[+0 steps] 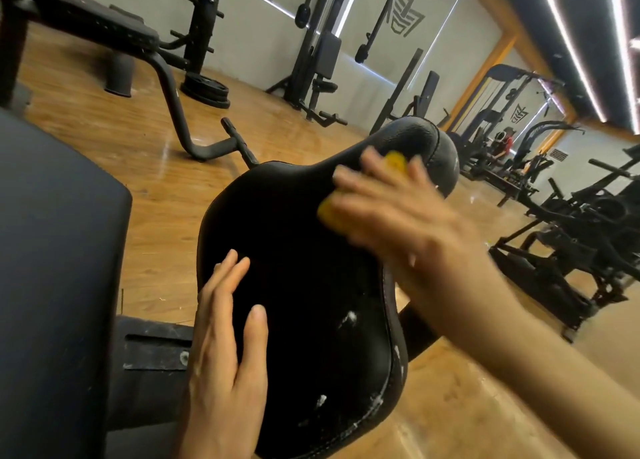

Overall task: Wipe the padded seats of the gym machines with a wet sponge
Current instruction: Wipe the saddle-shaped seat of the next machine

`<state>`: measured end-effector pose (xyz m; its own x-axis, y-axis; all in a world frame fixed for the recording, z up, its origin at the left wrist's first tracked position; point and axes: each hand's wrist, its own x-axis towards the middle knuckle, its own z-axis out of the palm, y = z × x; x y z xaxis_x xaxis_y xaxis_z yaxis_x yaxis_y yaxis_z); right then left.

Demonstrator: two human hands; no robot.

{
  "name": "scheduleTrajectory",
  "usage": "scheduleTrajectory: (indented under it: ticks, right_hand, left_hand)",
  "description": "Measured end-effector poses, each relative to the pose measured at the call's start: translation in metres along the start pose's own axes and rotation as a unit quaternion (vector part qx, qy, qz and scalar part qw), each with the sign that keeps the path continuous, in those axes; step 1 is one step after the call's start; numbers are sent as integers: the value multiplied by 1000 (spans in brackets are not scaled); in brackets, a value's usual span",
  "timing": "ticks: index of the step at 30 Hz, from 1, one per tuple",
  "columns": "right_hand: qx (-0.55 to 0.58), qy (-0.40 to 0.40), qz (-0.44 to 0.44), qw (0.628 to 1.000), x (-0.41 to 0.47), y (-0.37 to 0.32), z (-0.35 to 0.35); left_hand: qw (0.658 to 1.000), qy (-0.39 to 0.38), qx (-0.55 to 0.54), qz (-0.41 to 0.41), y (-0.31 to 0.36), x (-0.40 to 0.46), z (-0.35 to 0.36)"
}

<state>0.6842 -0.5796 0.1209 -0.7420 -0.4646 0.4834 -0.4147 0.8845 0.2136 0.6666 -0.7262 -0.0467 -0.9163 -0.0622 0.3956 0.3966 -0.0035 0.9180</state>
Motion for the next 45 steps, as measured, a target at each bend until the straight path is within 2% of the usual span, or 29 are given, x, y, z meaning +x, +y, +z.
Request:
scheduleTrajectory:
  ticks: [2, 4, 9, 12, 15, 21, 26, 29, 32, 35, 39, 43, 45]
  right_hand:
    - [-41, 61, 45, 996, 24, 16, -9]
    - [2, 75, 73, 995, 19, 9, -4]
    - [196, -18, 61, 979, -52, -38, 14]
    - [130, 17, 41, 991, -18, -16, 10]
    - [82, 56, 70, 993, 8, -3, 8]
    - [199, -40, 71, 976, -69, -43, 7]
    - [89, -9, 65, 994, -13, -25, 9]
    - [136, -30, 85, 987, -49, -42, 11]
    - [148, -68, 51, 985, -95, -57, 3]
    - [128, -86, 45, 987, -71, -54, 7]
    - [6, -66, 25, 998, -26, -55, 25]
    - [80, -71, 51, 993, -86, -66, 12]
    - [77, -77, 46, 993, -104, -73, 7]
  left_hand:
    - [1000, -7, 17, 21, 0, -7, -2]
    - [999, -16, 23, 33, -2, -12, -3]
    - [999, -20, 14, 31, -4, -12, -3]
    - [999, -22, 8, 27, -5, -12, -1]
    - [999, -31, 4, 23, -5, -13, -2]
    - [999, -40, 11, 27, -4, -15, -5]
    - [998, -44, 12, 37, -6, -16, -3]
    - [998, -48, 13, 43, -7, -16, -4]
    - [997, -51, 16, 47, -8, -17, -4]
    - [997, -52, 10, 47, -9, -16, -3]
    - [997, -55, -16, 44, -9, -17, -4]
    - [998, -37, -28, 50, -18, -21, -14]
    - [998, -41, -25, 45, -27, -22, -18]
